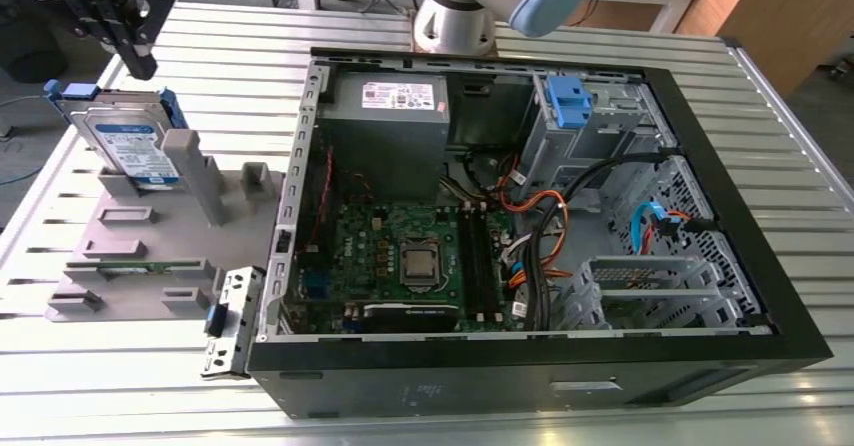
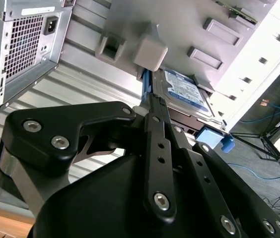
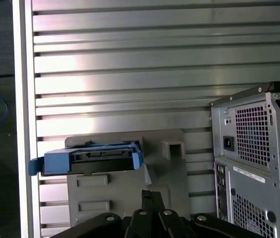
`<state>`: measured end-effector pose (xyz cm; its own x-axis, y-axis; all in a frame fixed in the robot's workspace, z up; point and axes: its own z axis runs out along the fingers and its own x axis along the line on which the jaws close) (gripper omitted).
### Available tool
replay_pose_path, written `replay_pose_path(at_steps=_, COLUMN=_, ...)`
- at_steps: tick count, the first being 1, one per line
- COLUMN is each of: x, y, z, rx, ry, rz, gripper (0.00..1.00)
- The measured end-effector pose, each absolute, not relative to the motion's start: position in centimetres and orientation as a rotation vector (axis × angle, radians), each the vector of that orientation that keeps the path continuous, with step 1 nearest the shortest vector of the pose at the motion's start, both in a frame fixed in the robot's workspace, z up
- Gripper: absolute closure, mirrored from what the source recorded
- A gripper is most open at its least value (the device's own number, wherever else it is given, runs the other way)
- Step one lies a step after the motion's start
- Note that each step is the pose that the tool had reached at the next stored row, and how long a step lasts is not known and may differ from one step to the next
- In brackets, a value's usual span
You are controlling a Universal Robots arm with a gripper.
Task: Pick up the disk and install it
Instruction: 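Reach for the disk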
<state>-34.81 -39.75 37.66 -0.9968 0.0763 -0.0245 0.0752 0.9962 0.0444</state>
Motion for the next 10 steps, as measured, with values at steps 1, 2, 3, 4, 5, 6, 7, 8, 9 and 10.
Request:
replay_pose_path(at_steps=1, x=-35.0, y=-39.7, z=37.6, rx=0.118, ry=3.112, rz=0.068, gripper=0.89)
replay_pose_path(at_steps=2, x=-35.2, y=-39.7, z=37.6, rx=0.118, ry=3.113, rz=0.068, gripper=0.89)
replay_pose_path(at_steps=3, x=-35.5, y=-39.7, z=37.6, rx=0.118, ry=3.112, rz=0.068, gripper=0.89)
replay_pose_path(at_steps=4, x=-35.7, y=-39.7, z=37.6, rx=0.118, ry=3.112, rz=0.068, gripper=0.89)
replay_pose_path(at_steps=5, x=-35.9, y=-39.7, z=37.6, rx=0.118, ry=3.113, rz=0.068, gripper=0.89)
replay_pose_path(at_steps=6, x=-36.1, y=-39.7, z=37.5, rx=0.118, ry=3.113, rz=0.068, gripper=0.89)
replay_pose_path(at_steps=7, x=-36.4, y=-39.7, z=37.5, rx=0.118, ry=3.112, rz=0.068, gripper=0.89)
replay_pose_path(at_steps=8, x=-36.6, y=-39.7, z=37.5, rx=0.118, ry=3.112, rz=0.068, gripper=0.89)
replay_pose_path(at_steps=9, x=-36.8, y=-39.7, z=37.5, rx=0.118, ry=3.112, rz=0.068, gripper=0.89)
replay_pose_path(at_steps=10, x=-37.0, y=-39.7, z=37.5, rx=0.118, ry=3.112, rz=0.068, gripper=0.89)
